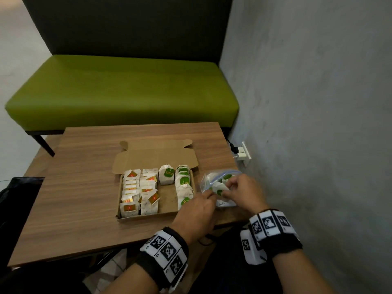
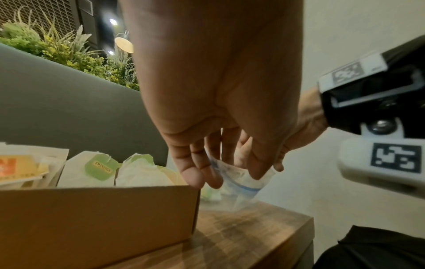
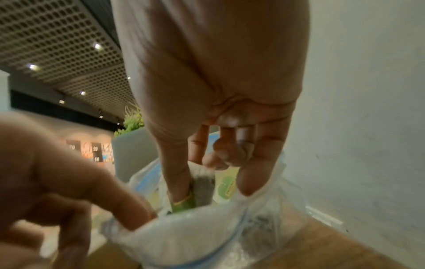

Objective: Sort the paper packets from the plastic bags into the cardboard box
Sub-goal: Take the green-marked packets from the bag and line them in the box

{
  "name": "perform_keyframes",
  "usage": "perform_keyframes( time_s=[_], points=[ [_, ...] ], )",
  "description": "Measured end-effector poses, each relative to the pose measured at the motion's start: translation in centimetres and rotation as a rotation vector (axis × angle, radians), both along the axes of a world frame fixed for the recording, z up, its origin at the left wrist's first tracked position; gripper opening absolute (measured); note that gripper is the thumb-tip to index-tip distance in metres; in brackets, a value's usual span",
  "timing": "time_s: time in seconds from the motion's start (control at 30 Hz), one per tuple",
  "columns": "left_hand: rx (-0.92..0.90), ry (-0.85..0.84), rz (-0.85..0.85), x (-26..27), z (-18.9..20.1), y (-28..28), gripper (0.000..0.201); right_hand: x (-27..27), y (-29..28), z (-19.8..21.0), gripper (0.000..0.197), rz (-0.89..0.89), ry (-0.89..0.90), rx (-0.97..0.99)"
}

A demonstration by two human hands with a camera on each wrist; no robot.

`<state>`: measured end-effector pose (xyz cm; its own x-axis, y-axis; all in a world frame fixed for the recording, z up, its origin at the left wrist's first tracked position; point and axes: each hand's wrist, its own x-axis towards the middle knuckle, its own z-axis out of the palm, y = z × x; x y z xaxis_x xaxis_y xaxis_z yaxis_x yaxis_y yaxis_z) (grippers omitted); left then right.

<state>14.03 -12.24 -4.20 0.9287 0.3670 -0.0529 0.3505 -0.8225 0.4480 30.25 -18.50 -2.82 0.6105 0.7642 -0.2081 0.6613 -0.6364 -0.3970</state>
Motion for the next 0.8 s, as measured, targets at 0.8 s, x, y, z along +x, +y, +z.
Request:
perform_keyframes(
  time_s=[0.8],
  points=[
    [-0.544, -0.457, 0.31, -0.7, 3.7, 1.1, 0.011, -0.9, -3.0, 2.6, 0.012, 0.032, 0.84, 0.544]
  ],
)
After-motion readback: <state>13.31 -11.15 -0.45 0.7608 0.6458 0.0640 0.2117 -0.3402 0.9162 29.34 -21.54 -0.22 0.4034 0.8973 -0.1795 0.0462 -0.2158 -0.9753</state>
